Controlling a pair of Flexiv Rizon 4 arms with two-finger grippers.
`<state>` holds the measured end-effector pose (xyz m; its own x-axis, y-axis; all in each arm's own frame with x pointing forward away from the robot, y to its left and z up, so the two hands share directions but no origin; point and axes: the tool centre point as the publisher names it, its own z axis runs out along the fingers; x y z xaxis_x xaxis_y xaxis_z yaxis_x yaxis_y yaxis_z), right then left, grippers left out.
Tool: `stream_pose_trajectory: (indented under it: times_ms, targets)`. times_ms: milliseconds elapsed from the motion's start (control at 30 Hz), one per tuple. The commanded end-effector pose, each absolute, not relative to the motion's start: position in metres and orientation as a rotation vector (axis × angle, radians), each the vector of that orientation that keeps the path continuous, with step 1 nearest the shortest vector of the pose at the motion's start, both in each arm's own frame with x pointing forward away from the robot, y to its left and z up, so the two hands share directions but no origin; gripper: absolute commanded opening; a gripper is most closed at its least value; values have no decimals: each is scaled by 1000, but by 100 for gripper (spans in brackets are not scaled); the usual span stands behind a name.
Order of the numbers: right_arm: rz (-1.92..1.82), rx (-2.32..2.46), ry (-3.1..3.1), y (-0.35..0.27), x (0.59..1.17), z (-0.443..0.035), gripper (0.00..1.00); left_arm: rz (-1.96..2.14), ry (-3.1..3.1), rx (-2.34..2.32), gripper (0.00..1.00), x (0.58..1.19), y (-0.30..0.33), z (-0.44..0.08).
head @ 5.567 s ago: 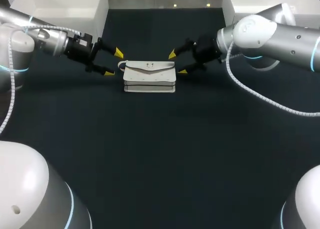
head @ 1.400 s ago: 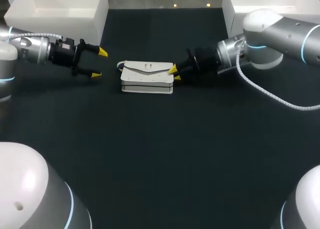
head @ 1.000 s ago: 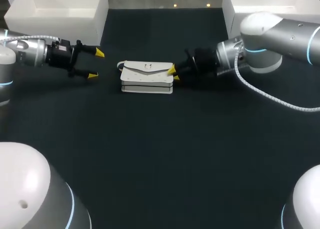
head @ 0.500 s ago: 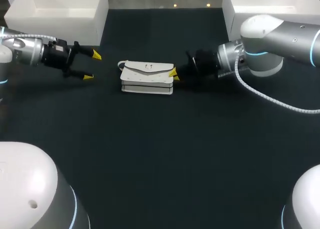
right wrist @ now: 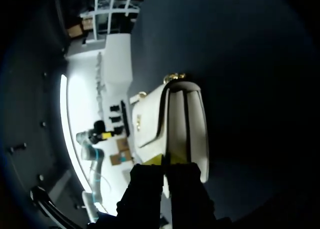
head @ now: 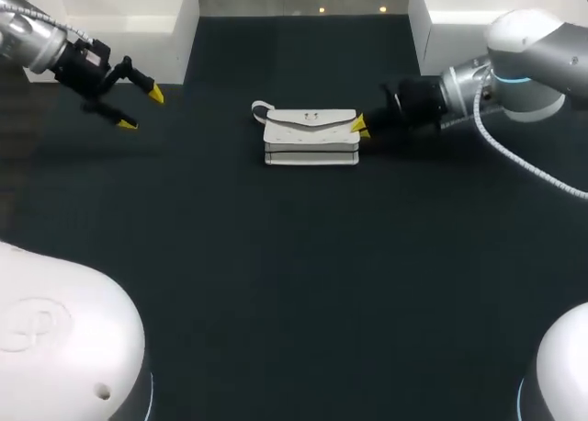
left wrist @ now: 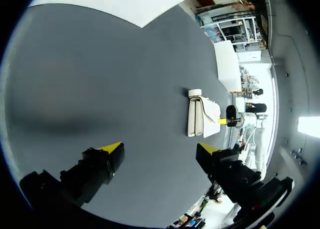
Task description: Pick up the bag, open it, inspect its contents, close it, and place it on the opposite side
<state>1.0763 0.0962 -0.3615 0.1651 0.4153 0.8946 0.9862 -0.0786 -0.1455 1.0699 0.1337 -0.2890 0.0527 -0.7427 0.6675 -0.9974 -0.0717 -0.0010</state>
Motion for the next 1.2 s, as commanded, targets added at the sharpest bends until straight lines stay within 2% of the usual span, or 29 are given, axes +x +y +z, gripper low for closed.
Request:
stream_pose_trajectory:
  times_ms: [33, 633, 1200]
  targets:
    - [-859, -1592, -1372, 89, 1083, -361, 0, 481, -1856, 1909, 100, 1072, 137, -274]
    - [-859, -1592, -1372, 89, 1083, -361, 0, 528, -1991, 1984, 100, 1075, 143, -266]
    - [-836, -1702, -1401, -65, 1124, -365, 0, 437, -2265, 1976, 100, 1088, 182, -268]
